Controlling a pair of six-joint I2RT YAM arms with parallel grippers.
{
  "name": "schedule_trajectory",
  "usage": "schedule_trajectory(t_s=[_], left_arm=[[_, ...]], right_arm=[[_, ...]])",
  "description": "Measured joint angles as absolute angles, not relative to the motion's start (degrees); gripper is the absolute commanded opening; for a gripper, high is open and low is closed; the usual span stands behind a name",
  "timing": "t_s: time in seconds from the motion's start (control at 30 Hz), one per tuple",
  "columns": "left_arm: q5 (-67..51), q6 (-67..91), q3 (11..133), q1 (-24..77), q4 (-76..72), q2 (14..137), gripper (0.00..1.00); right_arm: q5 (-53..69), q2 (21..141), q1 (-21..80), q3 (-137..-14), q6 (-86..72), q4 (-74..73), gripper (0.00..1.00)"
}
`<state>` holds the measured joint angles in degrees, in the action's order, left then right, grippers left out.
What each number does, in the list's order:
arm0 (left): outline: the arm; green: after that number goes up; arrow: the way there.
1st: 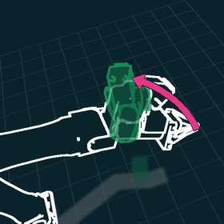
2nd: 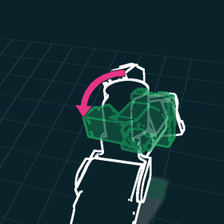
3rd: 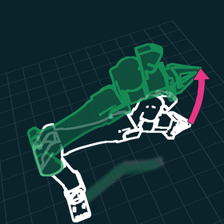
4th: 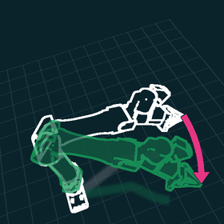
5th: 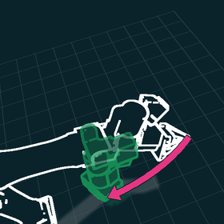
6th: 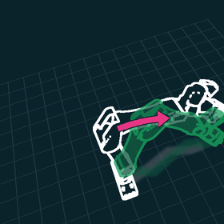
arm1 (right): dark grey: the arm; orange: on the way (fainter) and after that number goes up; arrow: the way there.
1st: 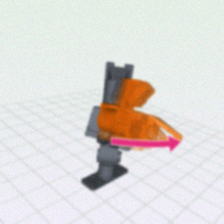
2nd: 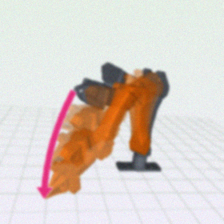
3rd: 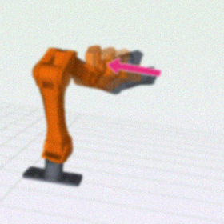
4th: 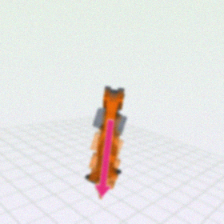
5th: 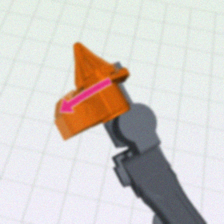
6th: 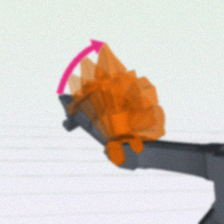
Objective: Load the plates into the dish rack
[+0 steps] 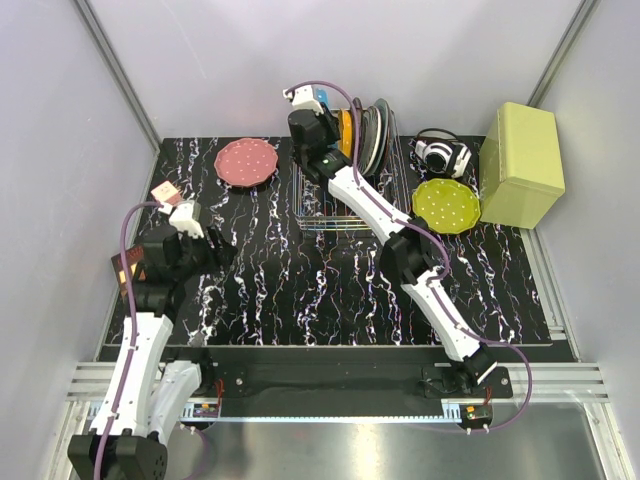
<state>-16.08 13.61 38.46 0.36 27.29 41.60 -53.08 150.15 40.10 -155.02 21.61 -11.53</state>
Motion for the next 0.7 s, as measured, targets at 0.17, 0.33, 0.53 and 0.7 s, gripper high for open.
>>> schedule_trajectory(t_s=[0.17,0.33,0.53,0.7], left_arm=[[-16.25,13.8,37.87,-0.38,27.2,41.63,0.63],[-16.29,14.0,37.85,-1.04,26.81,41.8,0.63],[-16.45,14.04,37.85,-1.04,26.41,42.26,0.63],[-16.53,14.02,37.82,-1.15,26.35,42.24,0.63]], right_arm=[[-53.12,151.46,40.1,-154.98,23.07,-10.72,0.0],[-53.65,151.48,40.1,-154.98,24.27,-7.92,0.0],[-55.68,151.96,40.1,-154.98,25.71,-5.1,0.0],[-56.58,153.4,40.1,-154.98,25.78,-4.29,0.0]])
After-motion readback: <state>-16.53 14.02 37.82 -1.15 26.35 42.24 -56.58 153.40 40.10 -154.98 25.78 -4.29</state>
